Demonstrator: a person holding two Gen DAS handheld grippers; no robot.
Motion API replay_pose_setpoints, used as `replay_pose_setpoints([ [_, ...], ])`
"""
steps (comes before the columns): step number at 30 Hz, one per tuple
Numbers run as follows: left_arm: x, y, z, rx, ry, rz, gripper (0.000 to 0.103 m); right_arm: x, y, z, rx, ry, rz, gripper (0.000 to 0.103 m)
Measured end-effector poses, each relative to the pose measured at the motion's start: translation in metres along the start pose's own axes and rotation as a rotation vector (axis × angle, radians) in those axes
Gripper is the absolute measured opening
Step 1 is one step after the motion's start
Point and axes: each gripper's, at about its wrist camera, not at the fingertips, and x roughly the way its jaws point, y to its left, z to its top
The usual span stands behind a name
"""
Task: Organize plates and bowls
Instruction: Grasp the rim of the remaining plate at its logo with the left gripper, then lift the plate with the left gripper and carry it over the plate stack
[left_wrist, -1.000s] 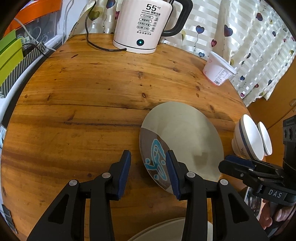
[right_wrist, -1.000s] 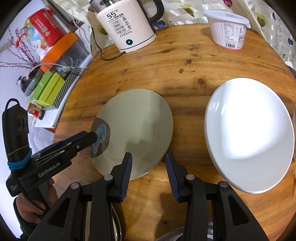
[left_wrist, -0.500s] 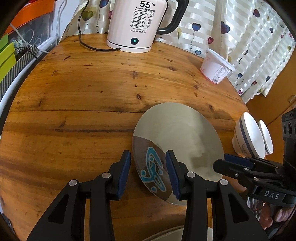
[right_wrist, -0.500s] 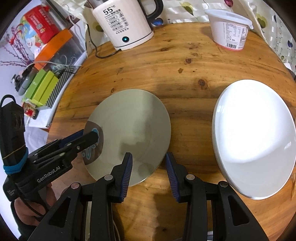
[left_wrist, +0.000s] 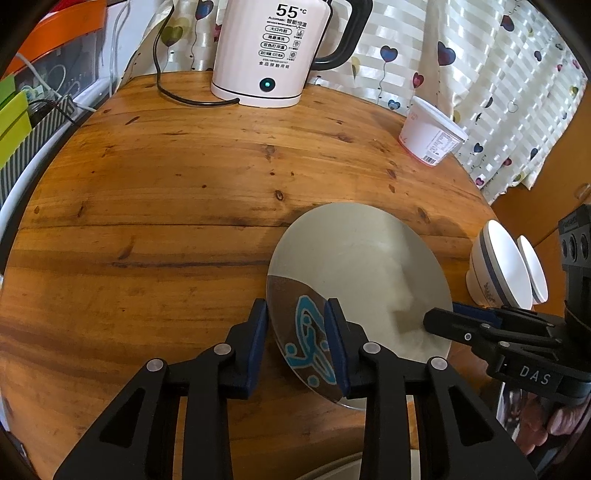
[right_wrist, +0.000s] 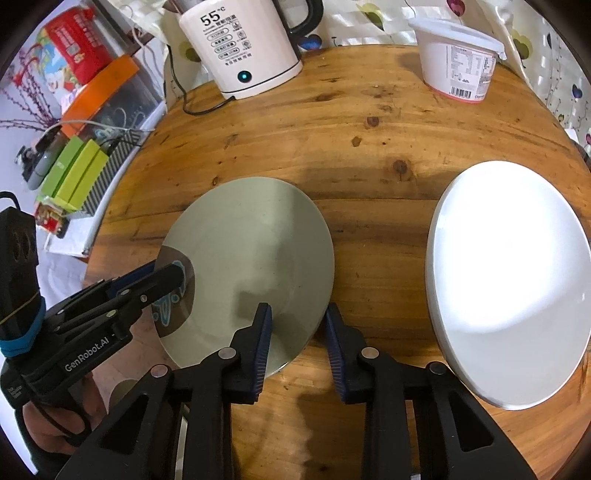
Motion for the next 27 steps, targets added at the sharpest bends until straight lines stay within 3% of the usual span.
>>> replay_pose_setpoints([
  [27, -0.052, -0.01, -0.019, -0.01, -0.064, 0.031, 0.033, -0.036, 0.019, -0.012, -0.043, -0.053, 0.04, 0.027],
])
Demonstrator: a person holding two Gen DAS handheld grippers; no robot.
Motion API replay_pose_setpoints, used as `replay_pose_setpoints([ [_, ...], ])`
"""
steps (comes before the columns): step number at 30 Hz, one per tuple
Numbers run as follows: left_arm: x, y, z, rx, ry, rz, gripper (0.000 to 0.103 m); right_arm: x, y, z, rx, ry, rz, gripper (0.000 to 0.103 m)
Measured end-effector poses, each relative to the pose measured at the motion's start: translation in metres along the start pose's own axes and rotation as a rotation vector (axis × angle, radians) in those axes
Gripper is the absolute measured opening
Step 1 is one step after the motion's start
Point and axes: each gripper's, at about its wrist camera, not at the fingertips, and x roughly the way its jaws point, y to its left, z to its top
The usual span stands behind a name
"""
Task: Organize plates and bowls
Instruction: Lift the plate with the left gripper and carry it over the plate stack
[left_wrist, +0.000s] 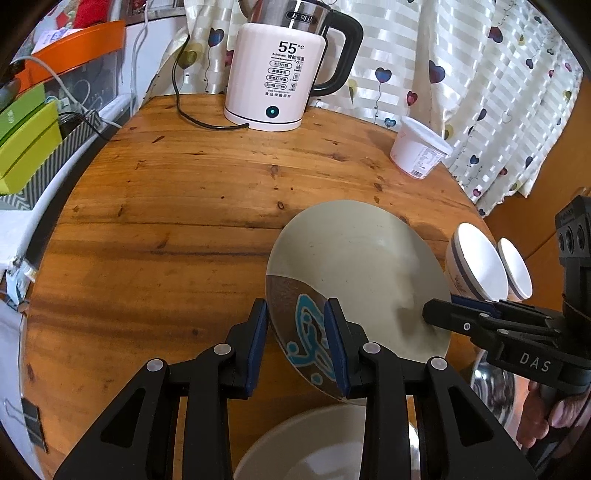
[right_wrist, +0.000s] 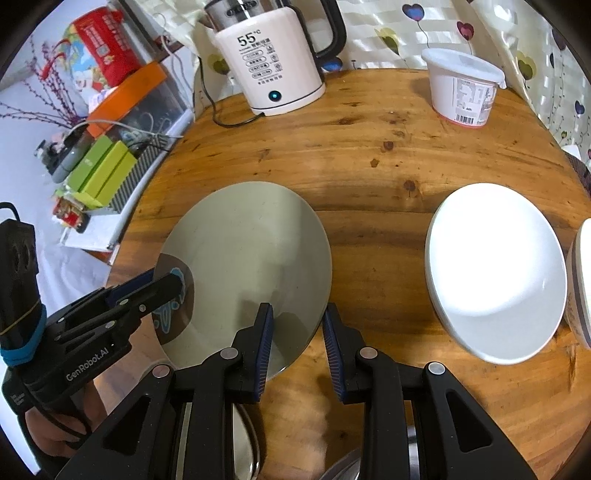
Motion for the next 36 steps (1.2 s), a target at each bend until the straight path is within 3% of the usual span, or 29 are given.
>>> replay_pose_setpoints([
  [36, -0.064, 0.008, -0.097, -0.112, -0.024, 0.063, 0.033, -0.019, 0.042, -0.077, -0.104, 0.044, 0.042, 0.027],
])
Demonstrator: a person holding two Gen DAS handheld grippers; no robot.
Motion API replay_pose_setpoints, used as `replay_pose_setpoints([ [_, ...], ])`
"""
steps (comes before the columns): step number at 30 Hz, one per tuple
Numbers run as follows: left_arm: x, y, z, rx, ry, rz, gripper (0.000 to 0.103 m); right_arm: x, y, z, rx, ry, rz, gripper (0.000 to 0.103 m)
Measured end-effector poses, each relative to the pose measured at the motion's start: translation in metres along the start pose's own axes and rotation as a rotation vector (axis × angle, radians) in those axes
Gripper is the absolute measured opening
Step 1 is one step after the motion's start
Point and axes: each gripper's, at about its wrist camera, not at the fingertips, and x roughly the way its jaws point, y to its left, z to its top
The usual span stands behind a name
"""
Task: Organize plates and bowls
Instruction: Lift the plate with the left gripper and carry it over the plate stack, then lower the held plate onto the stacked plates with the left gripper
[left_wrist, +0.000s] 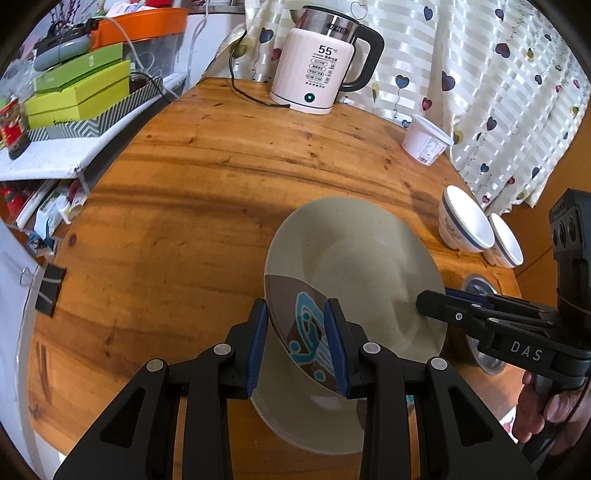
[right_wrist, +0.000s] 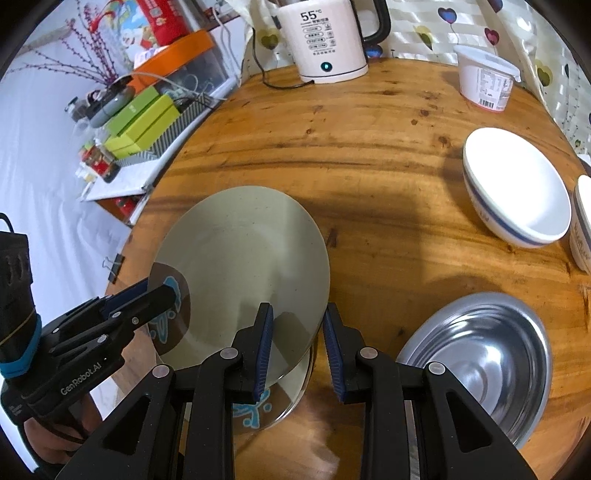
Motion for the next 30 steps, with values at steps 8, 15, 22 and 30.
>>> replay_pose_setpoints([
  [8, -0.006, 0.0, -0.018, -0.01, 0.01, 0.013, 0.033, 0.004, 0.003, -0.013, -0.007, 0.025, 0.005, 0.027],
  [15, -0.008, 0.001, -0.031, -0.026, 0.02, 0.019, 0.033, 0.003, 0.007, -0.022, -0.019, 0.03, 0.003, 0.027],
  [22, -0.011, 0.001, -0.041, -0.028, 0.017, 0.032, 0.033, 0.004, 0.01, -0.03, -0.025, 0.037, 0.003, 0.027],
  [30, -0.012, -0.001, -0.045, -0.026, 0.01, 0.043, 0.033, 0.004, 0.01, -0.032, -0.034, 0.033, -0.001, 0.027],
])
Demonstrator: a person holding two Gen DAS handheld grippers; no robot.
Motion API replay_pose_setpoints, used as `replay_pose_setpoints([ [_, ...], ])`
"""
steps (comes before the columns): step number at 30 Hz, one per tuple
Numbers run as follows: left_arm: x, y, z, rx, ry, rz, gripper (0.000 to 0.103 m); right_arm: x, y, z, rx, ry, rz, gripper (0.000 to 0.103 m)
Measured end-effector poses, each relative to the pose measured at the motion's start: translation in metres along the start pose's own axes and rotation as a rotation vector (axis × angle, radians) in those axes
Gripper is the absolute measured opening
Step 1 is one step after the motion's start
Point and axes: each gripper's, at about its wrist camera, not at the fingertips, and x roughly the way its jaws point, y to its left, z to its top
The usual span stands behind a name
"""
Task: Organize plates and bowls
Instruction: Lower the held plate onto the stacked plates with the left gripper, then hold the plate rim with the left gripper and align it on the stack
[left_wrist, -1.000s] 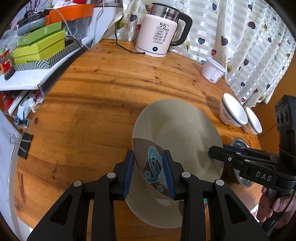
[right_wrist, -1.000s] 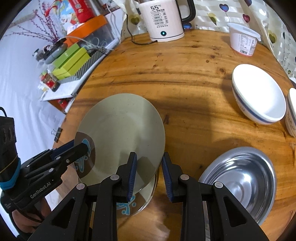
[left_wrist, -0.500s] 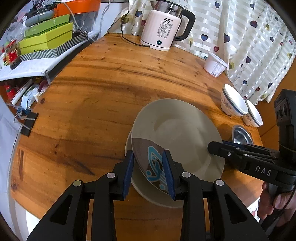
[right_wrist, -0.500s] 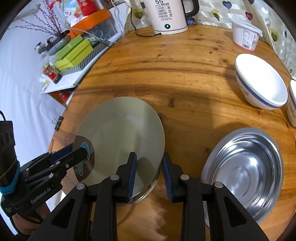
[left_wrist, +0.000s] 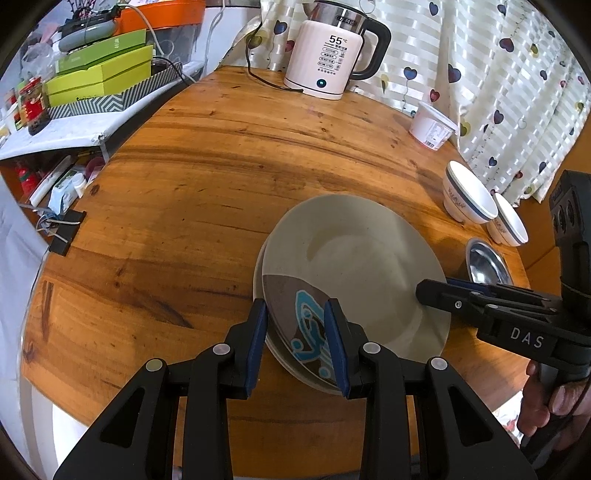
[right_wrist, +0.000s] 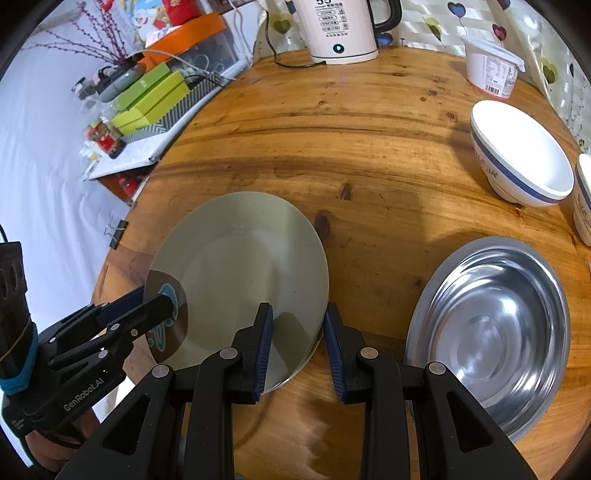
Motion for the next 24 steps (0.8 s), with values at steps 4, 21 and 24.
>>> replay_pose_setpoints([
  [4, -0.0008, 0.0002, -0.0014, 0.0, -0.002, 0.003, 0.033, 0.0, 0.0003, -0.0011, -0.003, -0.002, 0.0, 0.027],
  [21, -0.0023, -0.001, -0.0024, -0.002, -0.018, 0.023, 0.033, -0.0004, 0.0028, -0.0027, -0.031, -0.013, -0.003, 0.029],
  [24, -0.0025, -0.001, -0.0026, -0.005, -0.018, 0.021, 0.033, -0.0002, 0.0028, -0.0028, -0.031, -0.014, -0.001, 0.029],
])
